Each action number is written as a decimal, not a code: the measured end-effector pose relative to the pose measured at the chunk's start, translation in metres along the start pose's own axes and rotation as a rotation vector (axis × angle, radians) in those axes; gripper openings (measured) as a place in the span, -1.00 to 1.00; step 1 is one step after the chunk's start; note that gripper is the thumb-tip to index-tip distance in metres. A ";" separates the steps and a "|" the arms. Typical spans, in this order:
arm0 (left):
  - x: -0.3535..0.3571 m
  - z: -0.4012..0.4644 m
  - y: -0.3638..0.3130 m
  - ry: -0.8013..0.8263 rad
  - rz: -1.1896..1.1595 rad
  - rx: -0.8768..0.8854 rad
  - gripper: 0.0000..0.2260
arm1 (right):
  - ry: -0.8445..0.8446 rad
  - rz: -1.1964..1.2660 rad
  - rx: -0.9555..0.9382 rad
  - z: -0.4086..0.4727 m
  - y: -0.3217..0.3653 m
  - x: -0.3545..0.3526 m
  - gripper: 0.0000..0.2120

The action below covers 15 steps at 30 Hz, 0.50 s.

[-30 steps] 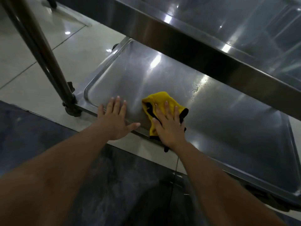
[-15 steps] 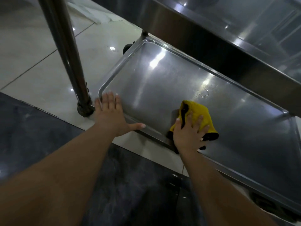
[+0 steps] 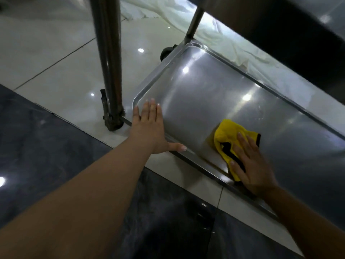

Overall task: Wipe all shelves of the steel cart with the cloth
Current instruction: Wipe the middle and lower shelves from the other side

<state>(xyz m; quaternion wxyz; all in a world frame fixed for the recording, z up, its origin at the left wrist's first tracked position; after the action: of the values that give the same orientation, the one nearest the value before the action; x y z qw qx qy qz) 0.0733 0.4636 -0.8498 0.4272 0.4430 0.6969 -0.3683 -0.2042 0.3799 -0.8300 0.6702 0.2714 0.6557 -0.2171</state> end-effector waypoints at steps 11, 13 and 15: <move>0.007 0.014 -0.006 -0.006 -0.001 -0.012 0.33 | 0.062 0.284 0.742 0.160 0.069 0.026 -0.46; 0.006 0.014 -0.006 -0.002 -0.001 -0.014 0.34 | 0.089 0.257 0.555 0.164 0.080 0.025 -0.47; 0.005 0.015 -0.007 0.026 0.017 -0.015 0.34 | 0.106 0.222 0.378 0.147 0.069 0.018 -0.49</move>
<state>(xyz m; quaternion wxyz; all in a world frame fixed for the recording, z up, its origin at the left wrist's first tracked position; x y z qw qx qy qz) 0.0693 0.4496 -0.8592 0.4247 0.4505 0.7011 -0.3538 -0.0464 0.3382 -0.8438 0.5916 0.4738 0.6038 -0.2467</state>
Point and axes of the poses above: each hand's wrist, its own z-axis towards the middle knuckle, its own x-axis out of the palm, y = z × x, the point moved 8 cm from there along z, towards the middle knuckle, and after that the axes turned 3 degrees about z, right-handed, at the moved point
